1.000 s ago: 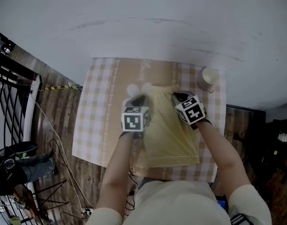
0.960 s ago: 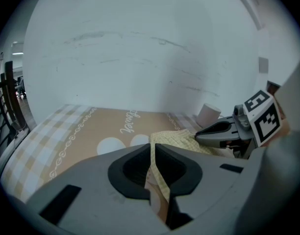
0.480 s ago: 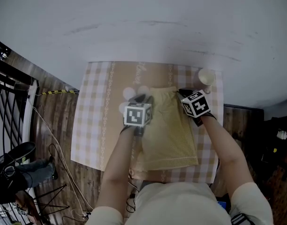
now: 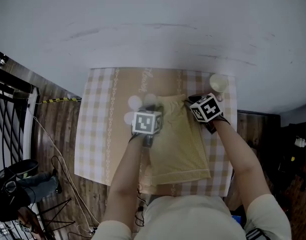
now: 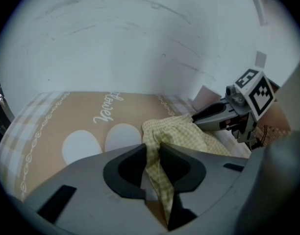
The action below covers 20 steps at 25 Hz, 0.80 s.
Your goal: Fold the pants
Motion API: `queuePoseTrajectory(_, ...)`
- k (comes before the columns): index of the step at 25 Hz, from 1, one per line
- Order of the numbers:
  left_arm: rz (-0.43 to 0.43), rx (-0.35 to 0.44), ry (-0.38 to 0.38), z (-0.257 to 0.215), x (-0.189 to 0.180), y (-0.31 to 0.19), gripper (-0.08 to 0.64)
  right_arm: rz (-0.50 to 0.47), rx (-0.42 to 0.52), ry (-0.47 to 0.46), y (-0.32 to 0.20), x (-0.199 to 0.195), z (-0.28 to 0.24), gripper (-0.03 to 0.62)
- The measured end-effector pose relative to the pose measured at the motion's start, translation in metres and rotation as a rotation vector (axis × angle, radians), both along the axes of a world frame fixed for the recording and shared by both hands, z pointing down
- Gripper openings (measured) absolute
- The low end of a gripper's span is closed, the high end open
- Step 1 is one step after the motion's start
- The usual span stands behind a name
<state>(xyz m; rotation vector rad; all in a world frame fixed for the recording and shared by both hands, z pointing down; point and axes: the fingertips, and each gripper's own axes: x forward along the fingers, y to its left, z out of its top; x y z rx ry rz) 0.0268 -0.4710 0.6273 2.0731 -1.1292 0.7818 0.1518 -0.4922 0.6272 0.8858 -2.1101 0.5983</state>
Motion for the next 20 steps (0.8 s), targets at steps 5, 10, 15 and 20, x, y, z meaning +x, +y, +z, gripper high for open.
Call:
queuePoseTrajectory(5,-0.014,0.047,-0.042,-0.008,-0.002,0.0,0.067,-0.014,-0.012,-0.01,0.008,-0.003,-0.001,0.015)
queuePoseTrajectory(10,-0.014,0.141,-0.057,-0.031,-0.006,0.003,0.058,-0.039,0.095,-0.04,0.01,-0.003,-0.029,0.014)
queuePoseTrajectory(15,-0.008,0.245,-0.012,-0.068,-0.01,0.021,0.058,-0.111,0.221,-0.087,0.033,-0.006,-0.075,0.014)
queuePoseTrajectory(20,0.013,0.309,0.014,-0.095,-0.011,0.053,0.058,-0.158,0.293,-0.127,0.066,-0.006,-0.103,0.014)
